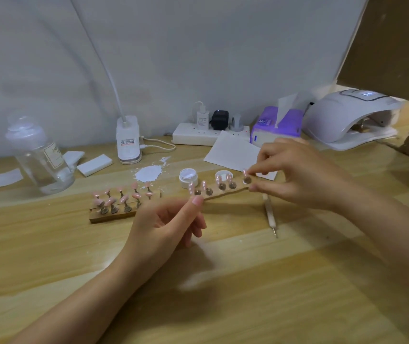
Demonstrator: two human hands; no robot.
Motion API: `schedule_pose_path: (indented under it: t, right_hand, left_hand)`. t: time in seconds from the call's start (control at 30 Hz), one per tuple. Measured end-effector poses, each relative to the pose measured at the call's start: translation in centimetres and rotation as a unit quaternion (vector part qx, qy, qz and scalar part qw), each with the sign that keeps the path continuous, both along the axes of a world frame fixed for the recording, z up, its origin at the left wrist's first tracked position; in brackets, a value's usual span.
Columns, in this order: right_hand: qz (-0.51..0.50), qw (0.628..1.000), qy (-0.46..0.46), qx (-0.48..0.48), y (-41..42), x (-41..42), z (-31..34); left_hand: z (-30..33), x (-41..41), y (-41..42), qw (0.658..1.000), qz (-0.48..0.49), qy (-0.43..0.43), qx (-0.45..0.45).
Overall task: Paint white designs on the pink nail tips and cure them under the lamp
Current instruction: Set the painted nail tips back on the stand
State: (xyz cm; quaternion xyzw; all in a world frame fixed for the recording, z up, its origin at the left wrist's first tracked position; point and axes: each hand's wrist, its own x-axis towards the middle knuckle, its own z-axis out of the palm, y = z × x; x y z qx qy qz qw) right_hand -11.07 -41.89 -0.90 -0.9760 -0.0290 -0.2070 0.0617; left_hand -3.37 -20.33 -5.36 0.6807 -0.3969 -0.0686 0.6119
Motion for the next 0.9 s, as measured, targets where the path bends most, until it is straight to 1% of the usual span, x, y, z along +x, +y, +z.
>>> schedule_pose_path:
  t: [0.07,0.17,0.33,0.43,0.53,0.6,0.67,0.77,0.9]
  right_hand:
    - [-0.002,1.0,-0.018,0.005,-0.8,-1.1,1.4]
    - [-0.036,0.997,-0.033,0.055,-3.0,-3.5,3.0]
    - [-0.161,0.983,-0.044,0.07,-8.9,-7.8,4.1]
    - [-0.242,0.969,-0.023,0.046,-11.9,-9.3,4.0]
    - [-0.318,0.948,0.0,-0.018,-13.9,-9.7,3.6]
    - [-0.362,0.93,0.022,-0.064,-14.9,-9.6,3.3]
    - [-0.391,0.916,0.036,-0.083,-15.8,-9.4,3.2]
    - [-0.426,0.901,0.026,-0.074,-17.1,-9.3,3.2]
    - [-0.469,0.881,0.01,-0.054,-18.5,-9.2,3.1]
  left_hand:
    - [0.0,-0.1,0.1,1.0,-0.005,-0.028,0.001]
    - [0.2,-0.3,0.1,1.0,-0.001,-0.031,0.0]
    - [0.7,-0.6,-0.6,1.0,0.013,0.007,0.016]
    - [1.5,-0.6,-1.6,0.997,-0.012,0.047,0.058]
    - [2.4,-0.5,-3.3,0.993,-0.036,0.059,0.092]
    - [3.1,-0.3,-5.0,0.993,-0.051,0.042,0.1]
    - [3.8,0.1,-7.4,0.99,-0.071,0.001,0.121]
    - [4.2,0.1,-11.8,0.979,-0.101,-0.054,0.17]
    - [2.8,-0.1,-18.2,0.958,-0.137,-0.113,0.225]
